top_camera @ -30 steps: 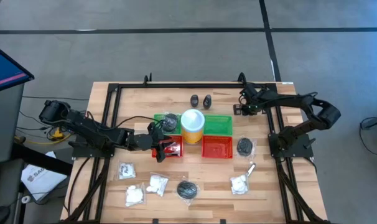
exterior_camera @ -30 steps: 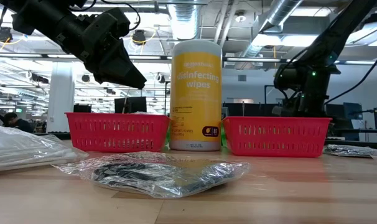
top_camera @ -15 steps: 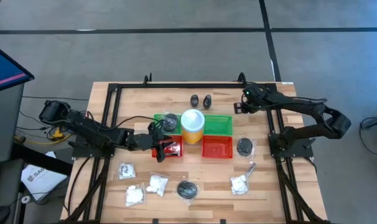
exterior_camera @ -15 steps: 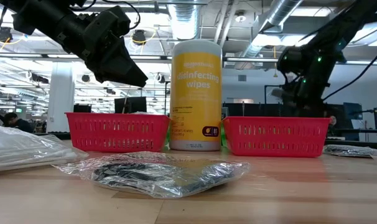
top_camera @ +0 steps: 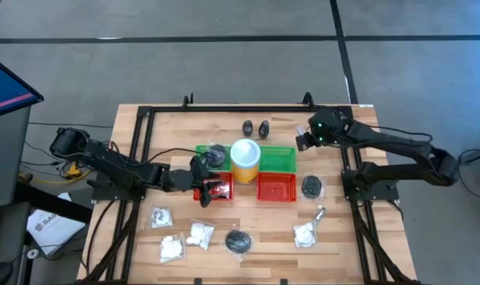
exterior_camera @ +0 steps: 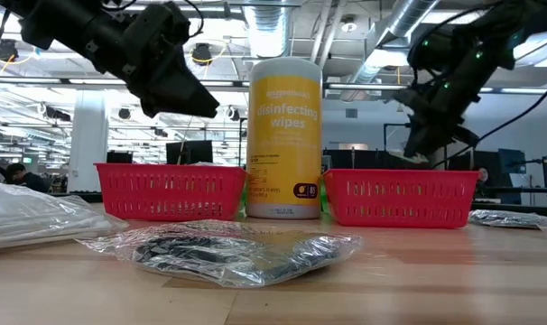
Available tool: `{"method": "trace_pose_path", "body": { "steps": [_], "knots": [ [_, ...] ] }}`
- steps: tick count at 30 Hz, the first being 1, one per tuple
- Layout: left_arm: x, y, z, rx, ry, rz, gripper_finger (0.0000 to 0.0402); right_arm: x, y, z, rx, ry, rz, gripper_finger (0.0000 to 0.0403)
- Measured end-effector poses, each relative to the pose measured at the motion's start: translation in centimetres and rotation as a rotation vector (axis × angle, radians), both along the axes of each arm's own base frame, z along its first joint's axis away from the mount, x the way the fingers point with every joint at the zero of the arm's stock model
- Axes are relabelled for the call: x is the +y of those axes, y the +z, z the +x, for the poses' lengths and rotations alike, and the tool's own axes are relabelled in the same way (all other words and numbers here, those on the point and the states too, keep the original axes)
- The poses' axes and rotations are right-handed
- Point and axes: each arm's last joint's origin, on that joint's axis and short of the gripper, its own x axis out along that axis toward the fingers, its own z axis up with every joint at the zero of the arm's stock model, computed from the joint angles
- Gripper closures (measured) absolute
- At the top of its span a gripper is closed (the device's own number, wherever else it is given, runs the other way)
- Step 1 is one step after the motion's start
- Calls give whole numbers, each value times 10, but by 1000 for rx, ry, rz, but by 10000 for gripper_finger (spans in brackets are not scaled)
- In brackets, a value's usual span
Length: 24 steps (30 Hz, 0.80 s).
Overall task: Pick & Place Travel size toiletries
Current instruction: Put the top nail cutter into the left red basket
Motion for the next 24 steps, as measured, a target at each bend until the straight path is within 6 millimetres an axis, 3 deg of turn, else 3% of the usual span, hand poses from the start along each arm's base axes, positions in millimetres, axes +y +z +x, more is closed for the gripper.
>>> {"method": "trace_pose_path", "body": {
  "steps": [15, 24],
  "knots": [
    [-2, 5, 3, -57, -30, -29, 298, 57, 40, 33, -324, 418, -249, 357],
    [-5, 14, 7, -141, -114, -50, 298, 94, 47, 48, -434, 617, -294, 357]
  ]
}}
